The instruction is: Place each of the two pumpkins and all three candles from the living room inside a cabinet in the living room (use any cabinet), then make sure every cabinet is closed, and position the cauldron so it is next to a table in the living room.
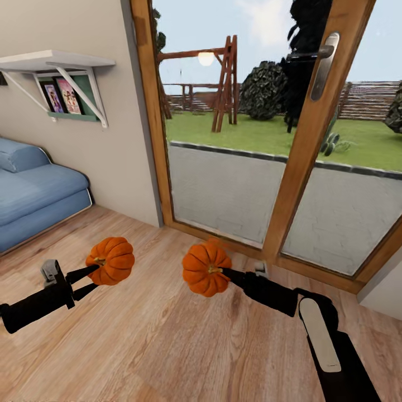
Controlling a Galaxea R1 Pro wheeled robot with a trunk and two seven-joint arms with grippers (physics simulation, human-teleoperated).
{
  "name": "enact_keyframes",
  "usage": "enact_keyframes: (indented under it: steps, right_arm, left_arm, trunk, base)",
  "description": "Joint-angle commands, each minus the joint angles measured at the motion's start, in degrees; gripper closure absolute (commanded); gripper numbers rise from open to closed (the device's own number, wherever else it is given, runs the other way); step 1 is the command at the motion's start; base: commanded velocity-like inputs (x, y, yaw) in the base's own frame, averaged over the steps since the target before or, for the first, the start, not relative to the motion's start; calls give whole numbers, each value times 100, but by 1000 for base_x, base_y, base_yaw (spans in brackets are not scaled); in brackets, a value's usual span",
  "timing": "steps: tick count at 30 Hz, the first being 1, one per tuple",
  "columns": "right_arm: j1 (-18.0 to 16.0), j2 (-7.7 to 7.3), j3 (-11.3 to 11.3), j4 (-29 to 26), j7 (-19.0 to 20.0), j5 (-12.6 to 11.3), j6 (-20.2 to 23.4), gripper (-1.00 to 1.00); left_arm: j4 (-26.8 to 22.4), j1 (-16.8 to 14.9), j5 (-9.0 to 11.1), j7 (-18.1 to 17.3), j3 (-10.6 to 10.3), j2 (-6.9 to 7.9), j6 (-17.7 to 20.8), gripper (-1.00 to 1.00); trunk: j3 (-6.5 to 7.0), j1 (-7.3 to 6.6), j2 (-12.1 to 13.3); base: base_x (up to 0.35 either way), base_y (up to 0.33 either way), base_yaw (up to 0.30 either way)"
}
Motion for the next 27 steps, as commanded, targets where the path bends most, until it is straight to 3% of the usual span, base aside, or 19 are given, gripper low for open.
enact_keyframes:
  steps: [1, 3, 6, 27]
  right_arm:
    - [-5, 9, 103, 48, 44, 39, -7, 100]
    - [-5, 18, 297, 125, 18, 44, -170, 100]
    - [-5, 21, 376, 203, -134, 23, -320, 100]
    - [-5, -35, 308, 582, -191, 10, -356, 100]
  left_arm:
    - [10, -5, -58, -42, -9, 0, 14, 100]
    - [178, -5, -63, -42, -15, 8, 8, 100]
    - [497, -7, -50, -63, -3, 20, 14, 100]
    - [514, -9, -30, -86, -12, 47, 42, 100]
  trunk:
    - [4, -24, 39]
    - [22, -68, 120]
    - [48, -134, 240]
    - [230, -595, 1082]
  base:
    - [0, 0, 75]
    - [0, 0, 83]
    - [0, 0, 89]
    - [0, 0, 93]
